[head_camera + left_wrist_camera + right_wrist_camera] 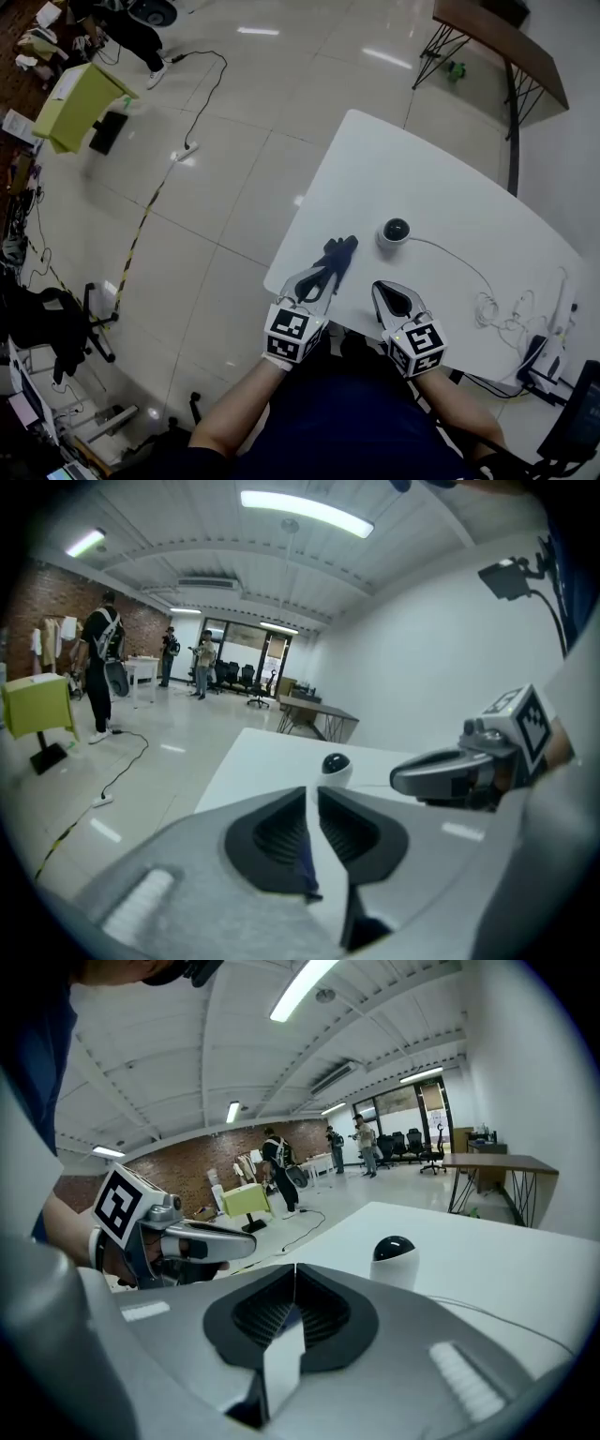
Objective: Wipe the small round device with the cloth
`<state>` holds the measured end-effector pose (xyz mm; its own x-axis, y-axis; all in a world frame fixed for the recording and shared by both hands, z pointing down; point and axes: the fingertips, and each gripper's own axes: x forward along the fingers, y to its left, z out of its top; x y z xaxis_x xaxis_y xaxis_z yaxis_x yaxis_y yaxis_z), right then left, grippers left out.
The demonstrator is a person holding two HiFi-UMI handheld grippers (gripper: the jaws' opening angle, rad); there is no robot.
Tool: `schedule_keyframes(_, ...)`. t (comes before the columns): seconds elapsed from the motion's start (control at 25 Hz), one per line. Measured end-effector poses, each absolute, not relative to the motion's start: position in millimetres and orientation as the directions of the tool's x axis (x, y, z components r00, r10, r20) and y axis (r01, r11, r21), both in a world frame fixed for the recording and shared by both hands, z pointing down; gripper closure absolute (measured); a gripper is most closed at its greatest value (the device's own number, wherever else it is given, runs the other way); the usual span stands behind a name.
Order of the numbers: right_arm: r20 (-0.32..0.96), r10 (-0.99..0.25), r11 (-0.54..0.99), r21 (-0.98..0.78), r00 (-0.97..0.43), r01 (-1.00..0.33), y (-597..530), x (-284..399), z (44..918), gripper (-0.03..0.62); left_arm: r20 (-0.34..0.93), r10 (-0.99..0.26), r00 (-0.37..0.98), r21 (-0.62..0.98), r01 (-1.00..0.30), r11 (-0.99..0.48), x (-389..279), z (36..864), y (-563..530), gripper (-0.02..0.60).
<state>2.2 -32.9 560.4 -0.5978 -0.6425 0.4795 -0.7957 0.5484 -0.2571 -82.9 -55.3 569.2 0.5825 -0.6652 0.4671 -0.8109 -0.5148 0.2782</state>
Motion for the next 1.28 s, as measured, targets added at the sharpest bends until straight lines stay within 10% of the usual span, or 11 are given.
schedule_keyframes(0.88,0.585,-0.493,0.577,-0.333,-0.643,-0.746,-33,-33,630,0.546,0.807,-0.375,0.457,0.155,-0.776,-0.611,-68,707,-91,0.36)
schedule_keyframes(1.28,0.595,-0.535,0.496,-0.353,-0.599,-0.794,-41,0,642,0.546,0.8,-0.326,0.504,0.233,-0.761,-0.605,-52,710,-85,0.465)
